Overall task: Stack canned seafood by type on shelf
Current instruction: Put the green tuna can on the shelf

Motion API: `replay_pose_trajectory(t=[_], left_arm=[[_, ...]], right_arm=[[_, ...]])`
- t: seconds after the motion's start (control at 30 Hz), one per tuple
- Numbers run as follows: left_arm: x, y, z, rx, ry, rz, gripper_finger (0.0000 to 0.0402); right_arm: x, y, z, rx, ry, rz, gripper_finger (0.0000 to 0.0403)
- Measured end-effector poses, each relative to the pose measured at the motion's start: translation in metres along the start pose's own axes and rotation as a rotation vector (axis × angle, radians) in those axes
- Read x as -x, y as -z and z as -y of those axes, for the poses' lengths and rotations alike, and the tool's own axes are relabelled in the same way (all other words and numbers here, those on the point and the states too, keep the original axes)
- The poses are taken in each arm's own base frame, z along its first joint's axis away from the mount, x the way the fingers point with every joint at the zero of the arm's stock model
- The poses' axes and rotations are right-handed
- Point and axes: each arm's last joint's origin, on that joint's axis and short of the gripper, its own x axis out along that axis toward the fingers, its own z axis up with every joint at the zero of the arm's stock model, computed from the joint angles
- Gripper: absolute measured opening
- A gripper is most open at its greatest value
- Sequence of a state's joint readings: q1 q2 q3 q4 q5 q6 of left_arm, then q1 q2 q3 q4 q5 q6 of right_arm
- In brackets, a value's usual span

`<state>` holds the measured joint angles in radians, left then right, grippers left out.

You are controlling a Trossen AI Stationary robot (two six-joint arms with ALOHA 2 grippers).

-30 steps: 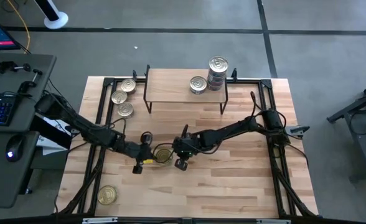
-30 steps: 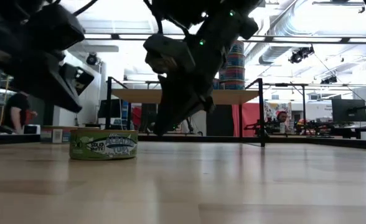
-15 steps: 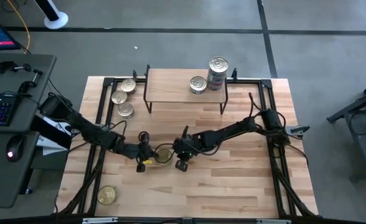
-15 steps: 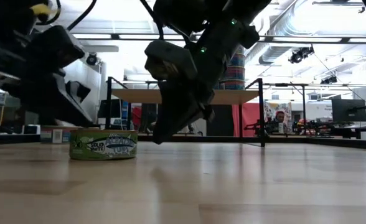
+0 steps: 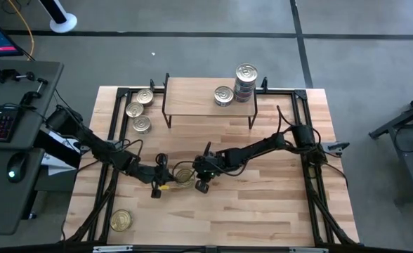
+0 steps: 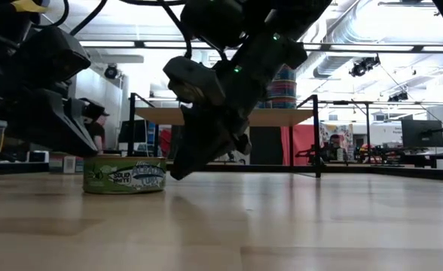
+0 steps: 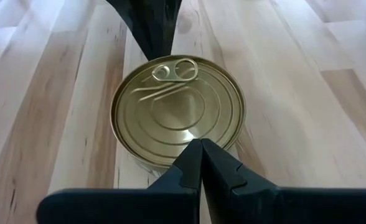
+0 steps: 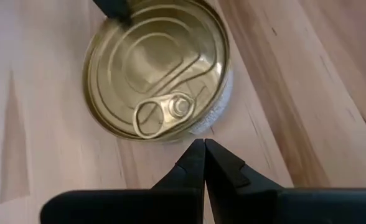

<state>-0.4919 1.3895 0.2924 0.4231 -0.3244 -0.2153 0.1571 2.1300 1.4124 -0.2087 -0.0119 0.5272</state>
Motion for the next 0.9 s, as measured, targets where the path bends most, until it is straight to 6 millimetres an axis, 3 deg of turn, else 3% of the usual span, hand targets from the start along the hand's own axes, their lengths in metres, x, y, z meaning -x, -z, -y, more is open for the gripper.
replay_pose_trajectory(t=[0.27, 0.6, 0.9], left_arm=[[-0.002, 0.003, 0.0, -0.008, -0.007, -0.024, 0.0], [-0.002, 0.007, -0.001, -0.02, -0.017, -0.058, 0.0], [-0.002, 0.009, -0.002, -0.024, -0.019, -0.071, 0.0]], right_arm=[[0.004, -0.004, -0.005, -0.061, -0.084, 0.006, 0.0], [0.022, -0.034, -0.029, -0.005, -0.205, 0.084, 0.0], [0.03, -0.05, -0.029, 0.053, -0.184, 0.14, 0.0]])
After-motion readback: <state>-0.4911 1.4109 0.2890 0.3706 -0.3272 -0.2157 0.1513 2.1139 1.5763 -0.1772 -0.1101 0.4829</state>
